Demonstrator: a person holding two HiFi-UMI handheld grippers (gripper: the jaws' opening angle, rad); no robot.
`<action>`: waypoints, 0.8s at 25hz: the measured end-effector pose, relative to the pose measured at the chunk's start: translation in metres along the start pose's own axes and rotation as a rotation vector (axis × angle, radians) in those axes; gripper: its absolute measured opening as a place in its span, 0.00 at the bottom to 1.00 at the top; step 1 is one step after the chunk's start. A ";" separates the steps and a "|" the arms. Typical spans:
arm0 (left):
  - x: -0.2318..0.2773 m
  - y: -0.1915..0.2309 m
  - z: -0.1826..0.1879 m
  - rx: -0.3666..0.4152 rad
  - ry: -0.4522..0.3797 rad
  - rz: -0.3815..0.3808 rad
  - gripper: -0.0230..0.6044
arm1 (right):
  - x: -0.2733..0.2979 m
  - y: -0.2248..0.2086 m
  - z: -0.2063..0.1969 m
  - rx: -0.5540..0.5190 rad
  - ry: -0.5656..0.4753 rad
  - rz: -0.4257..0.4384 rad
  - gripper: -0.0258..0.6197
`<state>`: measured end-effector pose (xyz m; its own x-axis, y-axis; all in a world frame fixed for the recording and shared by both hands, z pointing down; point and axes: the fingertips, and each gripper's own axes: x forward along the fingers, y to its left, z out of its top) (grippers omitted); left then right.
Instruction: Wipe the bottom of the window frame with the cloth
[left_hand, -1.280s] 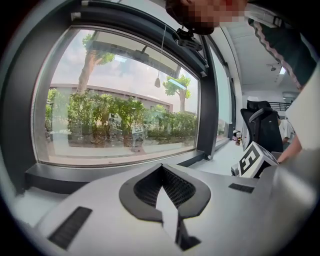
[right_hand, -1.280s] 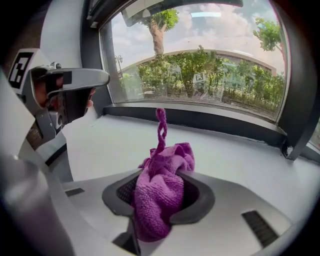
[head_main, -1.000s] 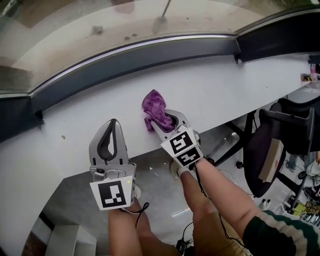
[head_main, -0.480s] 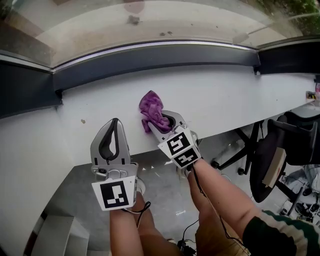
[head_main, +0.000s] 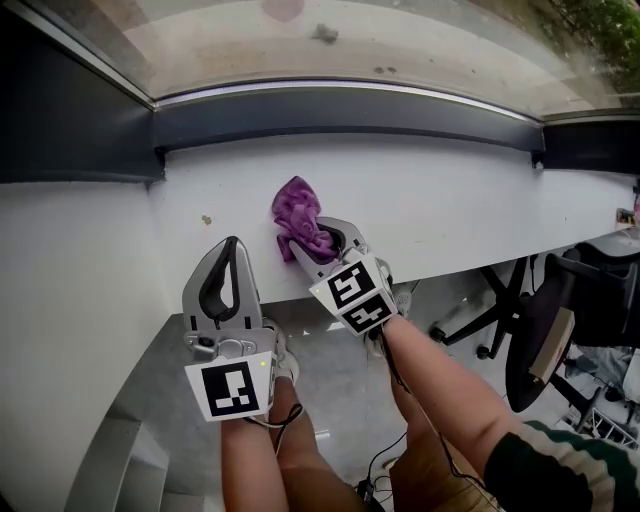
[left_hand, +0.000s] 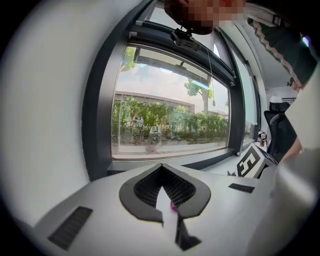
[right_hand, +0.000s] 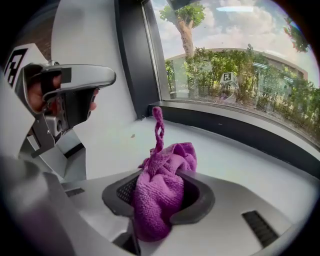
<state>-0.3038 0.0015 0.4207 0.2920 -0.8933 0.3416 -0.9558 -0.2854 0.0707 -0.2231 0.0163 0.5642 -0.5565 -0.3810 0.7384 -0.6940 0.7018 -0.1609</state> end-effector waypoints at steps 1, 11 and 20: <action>-0.003 0.007 0.000 -0.002 0.000 0.009 0.05 | 0.004 0.006 0.003 -0.005 0.000 0.006 0.27; -0.030 0.058 -0.012 -0.028 0.004 0.072 0.05 | 0.043 0.060 0.035 -0.049 -0.011 0.066 0.27; -0.052 0.080 -0.023 -0.051 0.025 0.104 0.05 | 0.076 0.106 0.064 -0.097 -0.033 0.133 0.27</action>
<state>-0.3964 0.0336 0.4305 0.1912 -0.9082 0.3724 -0.9815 -0.1734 0.0811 -0.3679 0.0231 0.5609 -0.6560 -0.2994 0.6929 -0.5671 0.8013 -0.1906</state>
